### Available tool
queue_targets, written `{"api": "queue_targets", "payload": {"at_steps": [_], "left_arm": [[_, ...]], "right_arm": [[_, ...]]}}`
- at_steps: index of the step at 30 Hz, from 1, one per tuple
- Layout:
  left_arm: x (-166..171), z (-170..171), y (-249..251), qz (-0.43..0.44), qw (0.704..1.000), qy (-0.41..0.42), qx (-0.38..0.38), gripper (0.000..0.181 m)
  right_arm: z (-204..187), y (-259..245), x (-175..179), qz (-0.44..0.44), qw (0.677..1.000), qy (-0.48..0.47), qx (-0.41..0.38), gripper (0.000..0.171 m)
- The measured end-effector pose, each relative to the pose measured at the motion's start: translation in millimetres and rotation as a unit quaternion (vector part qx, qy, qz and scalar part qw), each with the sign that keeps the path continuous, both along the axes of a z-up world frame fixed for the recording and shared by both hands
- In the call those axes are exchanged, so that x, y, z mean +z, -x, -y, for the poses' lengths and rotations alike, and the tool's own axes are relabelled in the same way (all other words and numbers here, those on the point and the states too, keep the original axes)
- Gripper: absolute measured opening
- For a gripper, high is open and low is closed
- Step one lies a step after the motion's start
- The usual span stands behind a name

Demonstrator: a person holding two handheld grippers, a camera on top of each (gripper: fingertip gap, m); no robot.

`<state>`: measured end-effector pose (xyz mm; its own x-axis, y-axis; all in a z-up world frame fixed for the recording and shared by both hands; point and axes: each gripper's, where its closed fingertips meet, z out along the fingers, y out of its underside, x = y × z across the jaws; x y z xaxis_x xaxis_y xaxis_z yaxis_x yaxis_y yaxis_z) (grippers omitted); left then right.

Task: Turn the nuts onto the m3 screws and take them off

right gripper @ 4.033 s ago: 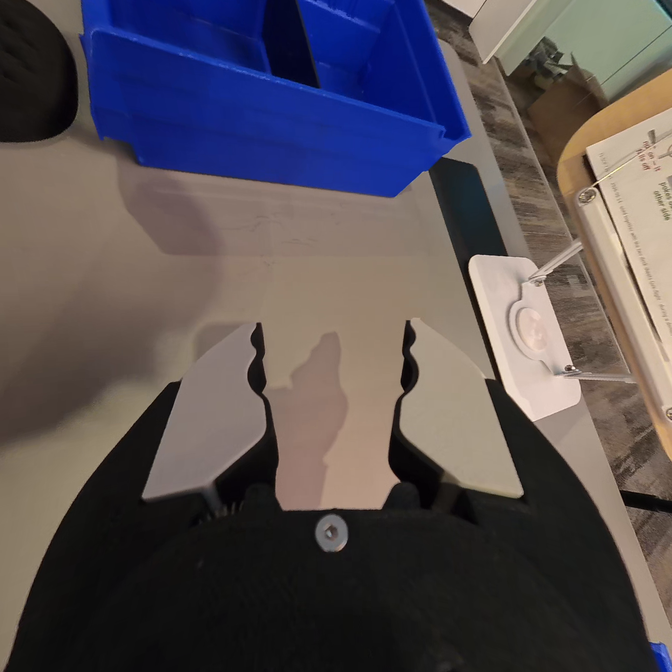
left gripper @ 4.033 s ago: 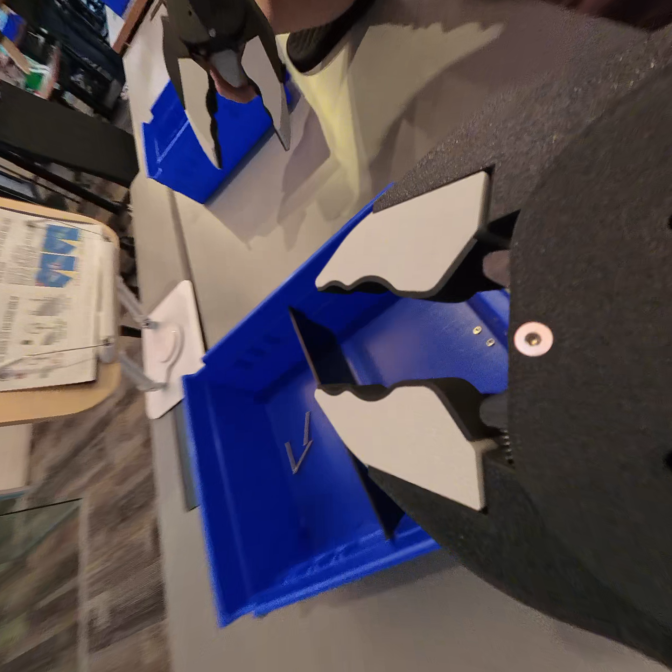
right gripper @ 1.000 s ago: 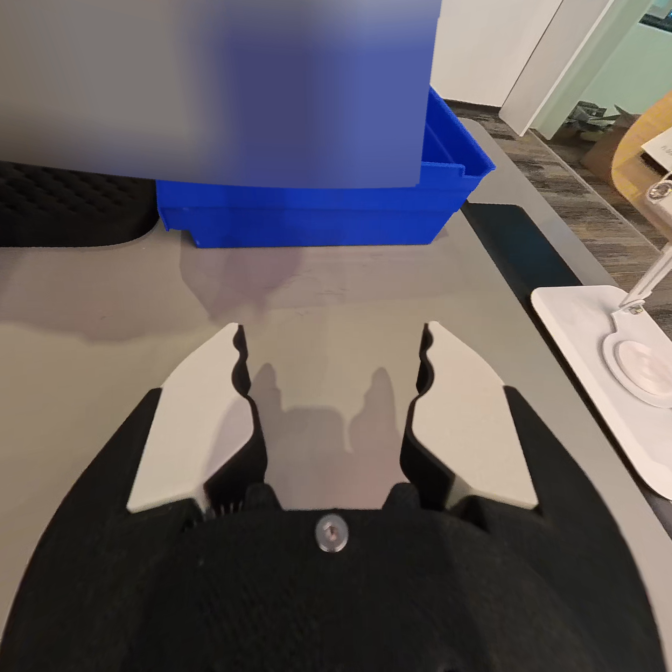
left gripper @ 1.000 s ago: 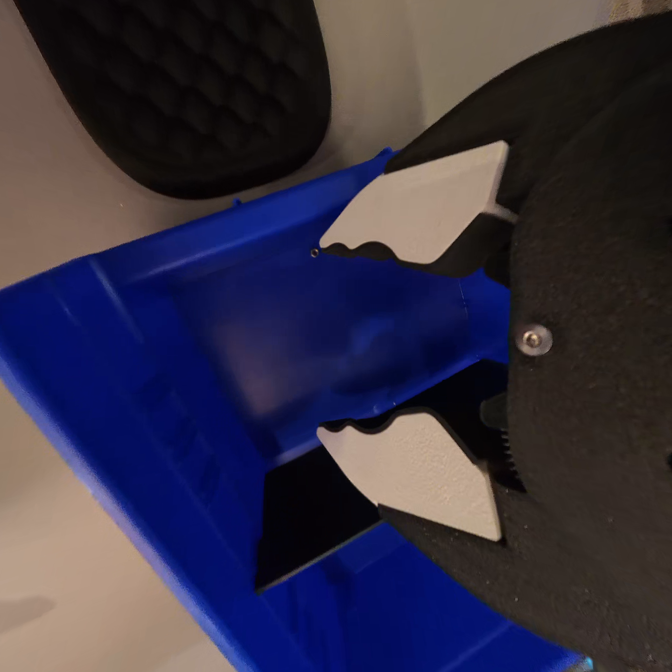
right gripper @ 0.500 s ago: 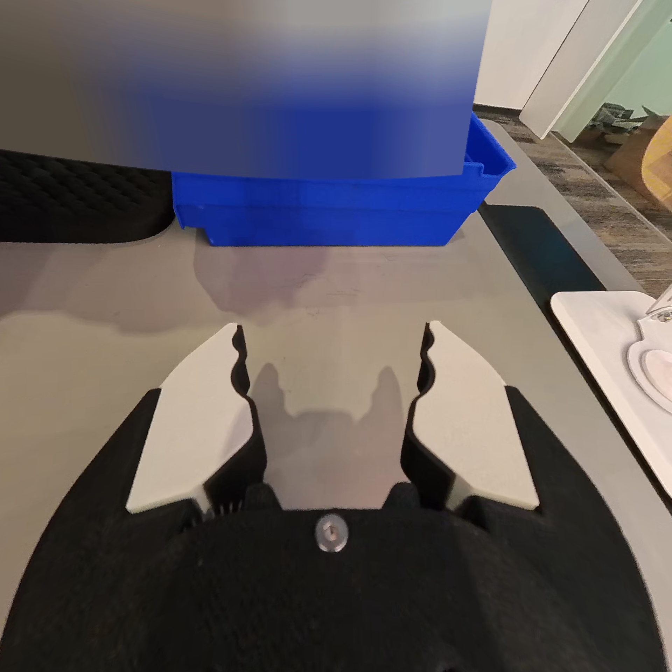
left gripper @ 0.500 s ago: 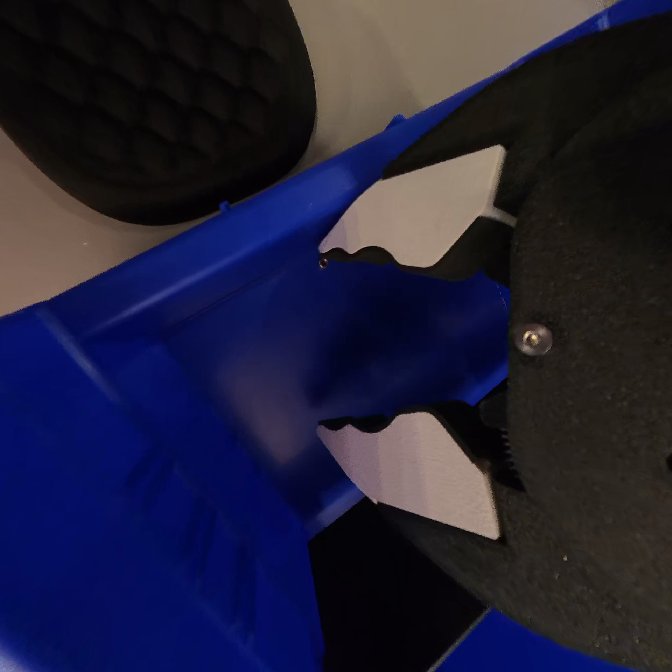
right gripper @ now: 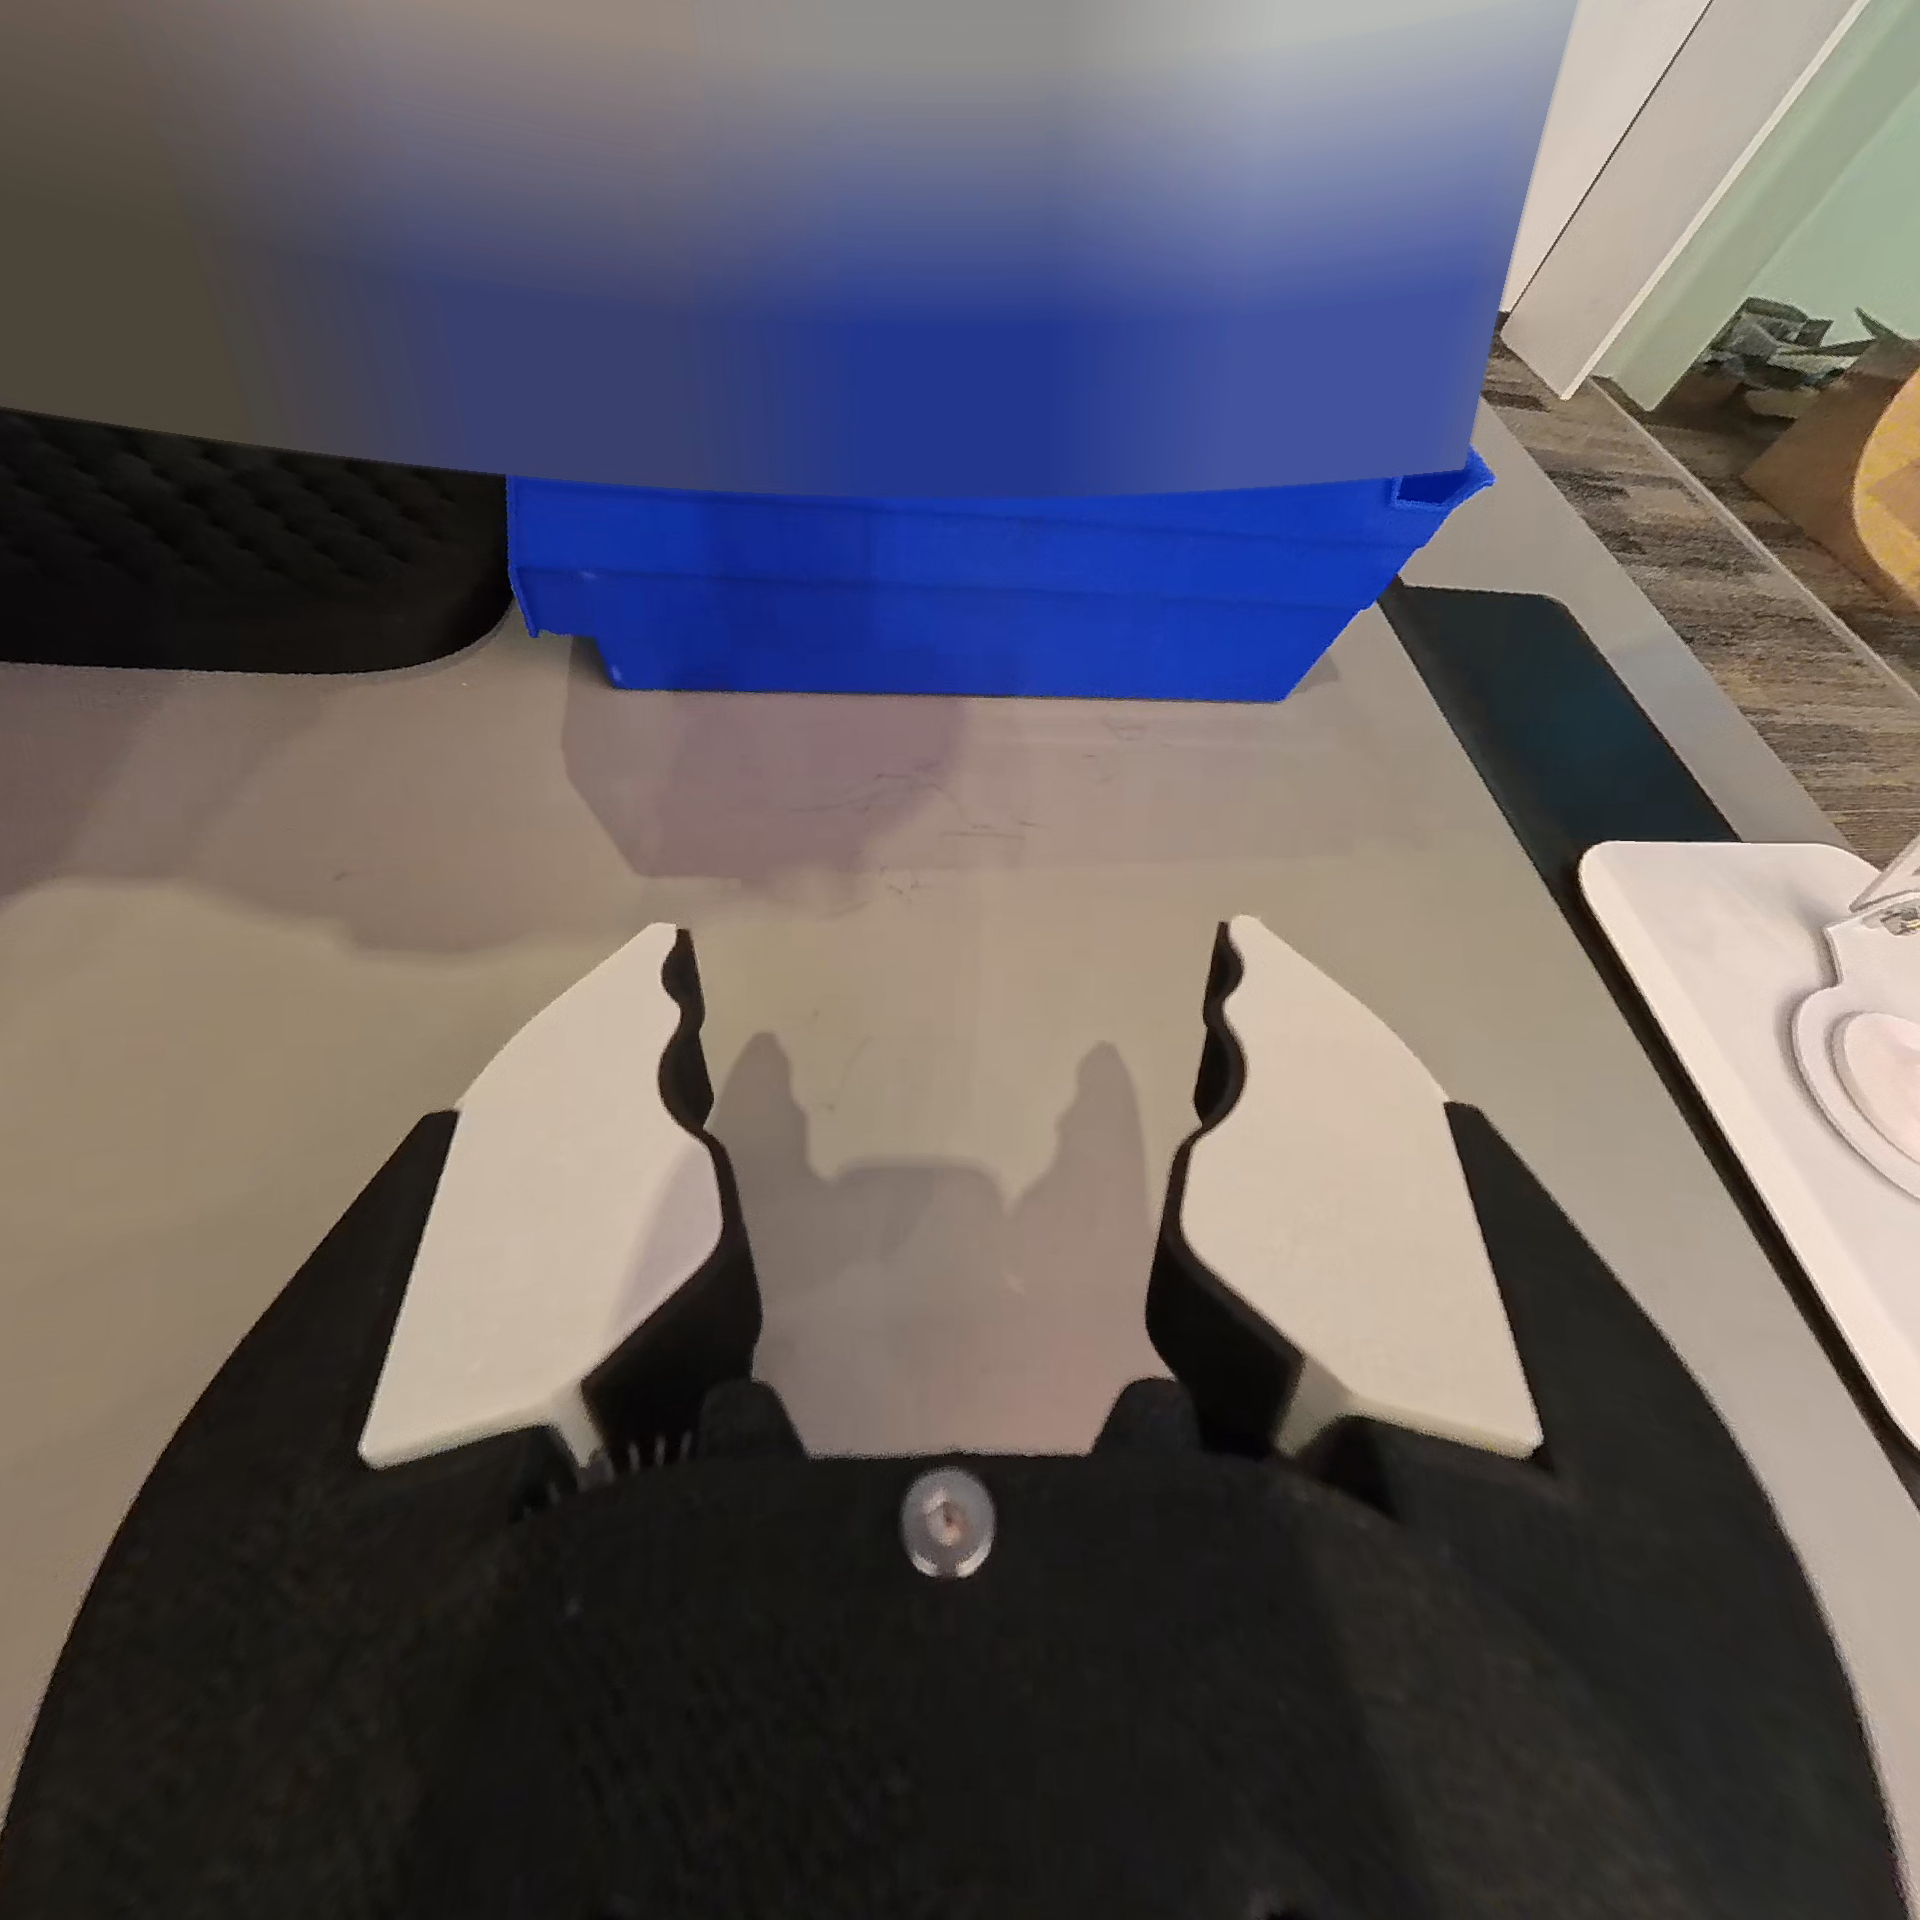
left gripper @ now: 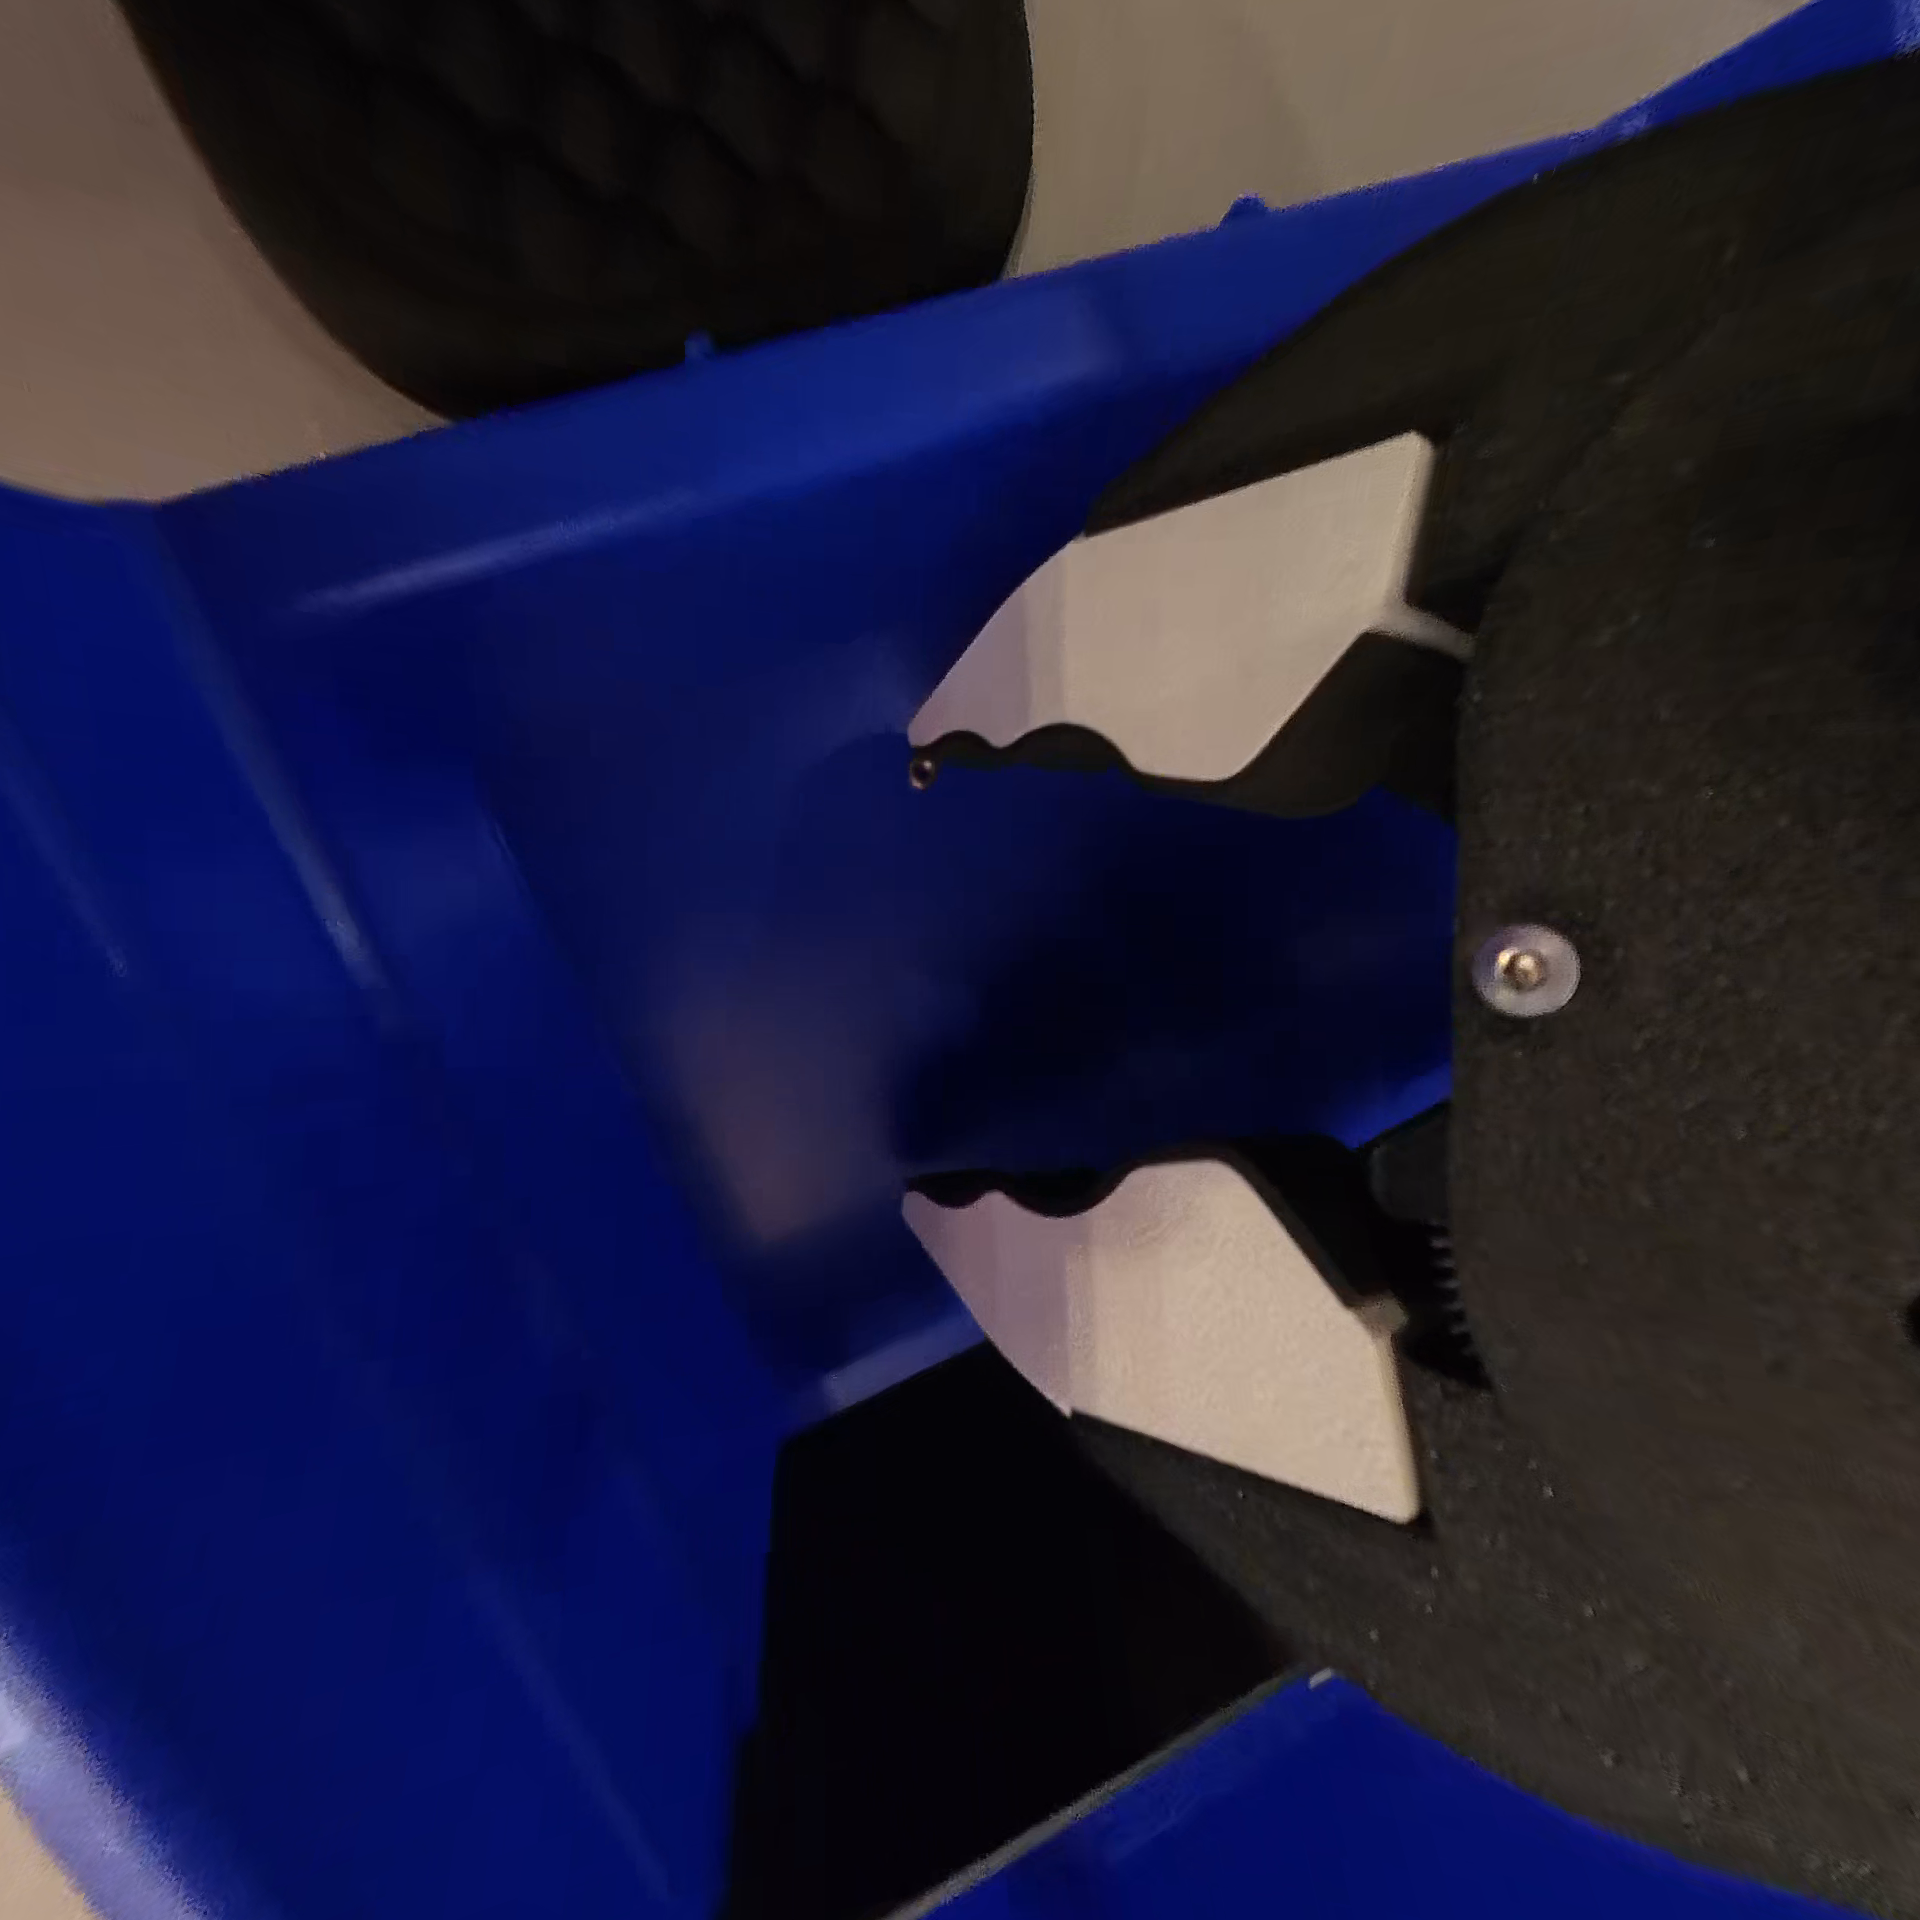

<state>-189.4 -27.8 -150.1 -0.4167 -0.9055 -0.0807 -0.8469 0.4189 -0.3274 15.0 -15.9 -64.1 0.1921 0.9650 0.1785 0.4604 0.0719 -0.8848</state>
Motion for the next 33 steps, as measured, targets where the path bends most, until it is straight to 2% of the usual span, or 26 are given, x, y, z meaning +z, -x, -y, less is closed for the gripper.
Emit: {"api": "queue_targets", "payload": {"at_steps": [1, 3, 10, 19, 33], "left_arm": [[1.1, -0.2, 0.2, 0.002, 1.000, 0.010, 0.010, 0.072], [2.2, -0.1, 0.3, 0.004, 1.000, 0.009, 0.018, 0.077], [5.1, 11.6, 16.3, -0.032, 0.999, 0.003, -0.016, 0.084], [2.3, 16.1, 24.5, -0.070, 0.997, 0.025, -0.031, 0.082], [-2.4, 2.4, 25.6, -0.071, 0.997, -0.011, -0.039, 0.081]], "right_arm": [[0.4, 0.0, -0.2, 0.002, 1.000, -0.001, 0.001, 0.094], [1.3, 0.2, -0.4, 0.005, 1.000, -0.004, 0.003, 0.094], [4.6, 2.6, -2.1, 0.002, 1.000, 0.002, 0.014, 0.094], [7.6, 3.5, -3.0, 0.007, 1.000, -0.001, 0.022, 0.094], [11.2, 4.3, -1.6, 0.004, 0.999, 0.000, 0.032, 0.094]]}}
